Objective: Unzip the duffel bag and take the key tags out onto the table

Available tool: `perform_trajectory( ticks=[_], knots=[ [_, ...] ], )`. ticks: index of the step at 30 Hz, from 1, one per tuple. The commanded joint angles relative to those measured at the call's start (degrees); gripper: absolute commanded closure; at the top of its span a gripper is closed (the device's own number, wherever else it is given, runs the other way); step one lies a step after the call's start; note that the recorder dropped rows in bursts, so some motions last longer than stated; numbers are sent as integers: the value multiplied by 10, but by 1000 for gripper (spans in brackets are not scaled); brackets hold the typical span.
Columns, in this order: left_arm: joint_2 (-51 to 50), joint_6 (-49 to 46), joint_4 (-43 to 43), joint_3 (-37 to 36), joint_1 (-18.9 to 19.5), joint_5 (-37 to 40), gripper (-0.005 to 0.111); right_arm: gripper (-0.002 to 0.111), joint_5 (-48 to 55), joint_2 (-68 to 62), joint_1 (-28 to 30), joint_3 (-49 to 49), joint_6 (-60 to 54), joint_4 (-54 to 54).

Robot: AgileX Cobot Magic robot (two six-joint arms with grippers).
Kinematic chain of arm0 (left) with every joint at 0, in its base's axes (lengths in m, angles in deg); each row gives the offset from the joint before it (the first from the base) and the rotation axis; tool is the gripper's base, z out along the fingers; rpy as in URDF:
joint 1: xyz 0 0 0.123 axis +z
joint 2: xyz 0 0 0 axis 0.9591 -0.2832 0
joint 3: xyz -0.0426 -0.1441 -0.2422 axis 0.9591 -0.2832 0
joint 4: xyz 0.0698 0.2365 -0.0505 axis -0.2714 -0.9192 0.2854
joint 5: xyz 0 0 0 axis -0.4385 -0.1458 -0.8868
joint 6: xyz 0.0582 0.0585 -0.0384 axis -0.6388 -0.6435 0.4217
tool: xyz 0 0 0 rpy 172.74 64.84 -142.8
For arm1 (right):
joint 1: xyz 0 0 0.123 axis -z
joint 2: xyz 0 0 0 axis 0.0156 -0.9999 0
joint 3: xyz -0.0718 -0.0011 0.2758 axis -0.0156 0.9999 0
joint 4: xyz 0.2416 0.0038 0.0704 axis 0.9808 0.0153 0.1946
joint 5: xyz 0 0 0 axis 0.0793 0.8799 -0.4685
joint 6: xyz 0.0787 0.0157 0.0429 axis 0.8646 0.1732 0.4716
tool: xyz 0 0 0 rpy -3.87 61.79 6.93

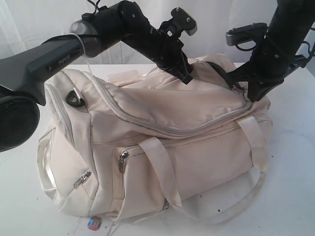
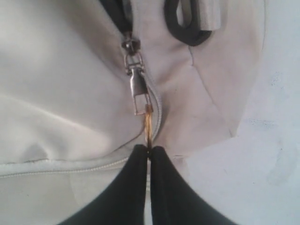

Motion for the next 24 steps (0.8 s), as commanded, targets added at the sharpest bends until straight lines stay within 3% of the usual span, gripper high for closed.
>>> perform_trajectory(
  ticks=[1, 24],
  knots=[
    [17, 8, 13, 5, 3, -7, 107, 108, 19, 28, 6, 5, 2, -13],
    [17, 8, 13, 5, 3, -9, 107, 108, 19, 96, 6, 59, 22, -26]
  ],
)
